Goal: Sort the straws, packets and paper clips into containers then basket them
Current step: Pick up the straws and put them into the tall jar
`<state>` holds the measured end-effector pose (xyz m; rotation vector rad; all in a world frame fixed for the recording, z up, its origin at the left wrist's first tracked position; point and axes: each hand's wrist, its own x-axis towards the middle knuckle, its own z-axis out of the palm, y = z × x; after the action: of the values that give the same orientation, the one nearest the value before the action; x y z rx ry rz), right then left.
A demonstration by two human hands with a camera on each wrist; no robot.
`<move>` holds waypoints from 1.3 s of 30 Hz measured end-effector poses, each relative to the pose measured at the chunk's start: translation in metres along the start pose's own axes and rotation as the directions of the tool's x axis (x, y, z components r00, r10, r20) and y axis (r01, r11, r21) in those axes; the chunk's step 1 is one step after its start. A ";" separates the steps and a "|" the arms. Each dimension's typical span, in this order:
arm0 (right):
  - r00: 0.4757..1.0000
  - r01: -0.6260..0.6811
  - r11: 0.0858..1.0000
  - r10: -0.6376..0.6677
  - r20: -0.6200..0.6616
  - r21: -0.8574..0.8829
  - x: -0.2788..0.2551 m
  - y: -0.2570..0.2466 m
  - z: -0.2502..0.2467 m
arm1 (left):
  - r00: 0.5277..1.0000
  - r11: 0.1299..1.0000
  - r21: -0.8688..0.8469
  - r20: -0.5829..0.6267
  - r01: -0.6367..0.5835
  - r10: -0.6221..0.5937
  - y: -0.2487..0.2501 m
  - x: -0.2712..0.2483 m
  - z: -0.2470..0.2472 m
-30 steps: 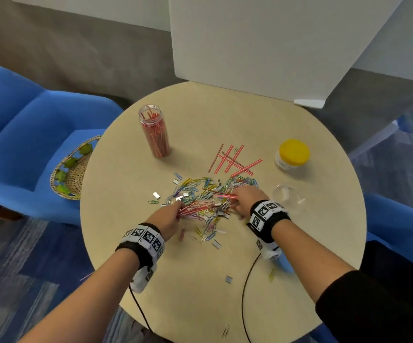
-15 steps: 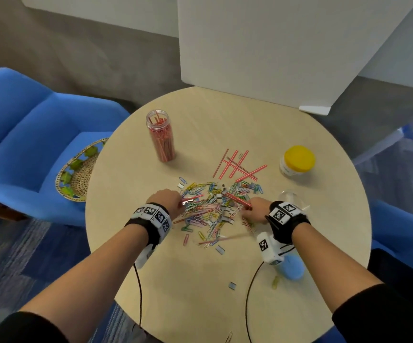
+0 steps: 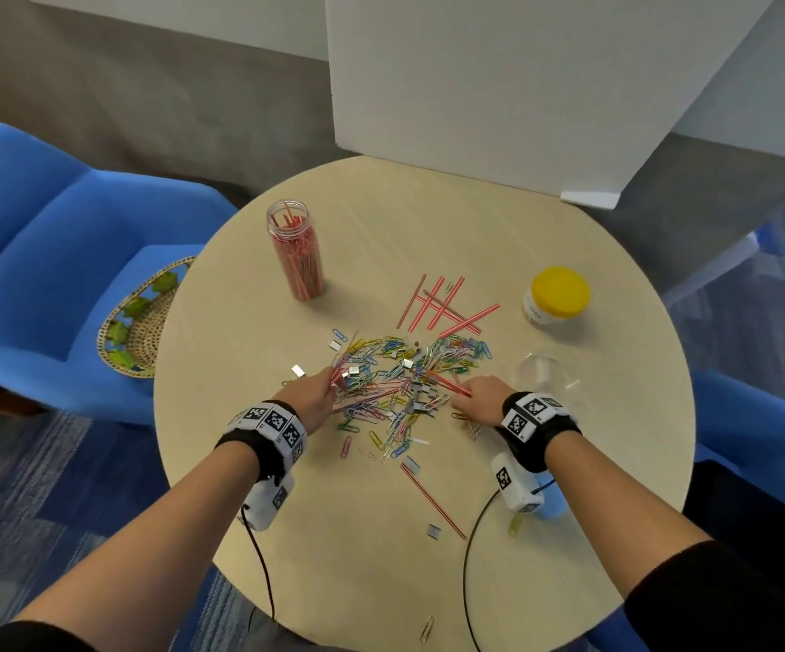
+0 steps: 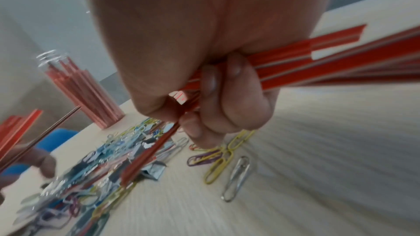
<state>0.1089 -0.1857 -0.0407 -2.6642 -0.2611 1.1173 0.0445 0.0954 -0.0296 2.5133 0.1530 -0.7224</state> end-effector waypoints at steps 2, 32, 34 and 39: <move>1.000 0.004 0.999 -0.003 -0.027 0.053 -0.003 0.001 -0.002 | 1.000 0.991 -0.127 0.017 0.028 -0.026 0.001 -0.003 -0.001; 0.980 -0.139 0.989 0.146 0.138 -0.058 -0.052 -0.052 0.065 | 0.949 0.978 0.145 -0.299 0.149 -0.100 -0.007 -0.015 0.016; 0.978 -0.185 0.978 0.193 0.080 -0.091 -0.053 -0.059 0.073 | 0.955 0.975 0.188 -0.291 0.122 -0.063 -0.008 -0.016 0.019; 0.977 -0.214 0.967 0.212 -0.026 -0.136 -0.061 -0.081 0.080 | 0.972 0.958 0.278 -0.234 0.070 -0.004 -0.002 -0.011 0.020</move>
<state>0.0034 -0.1125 -0.0300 -2.8760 -0.0516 1.1849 0.0256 0.0873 -0.0397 2.8754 0.1903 -0.4911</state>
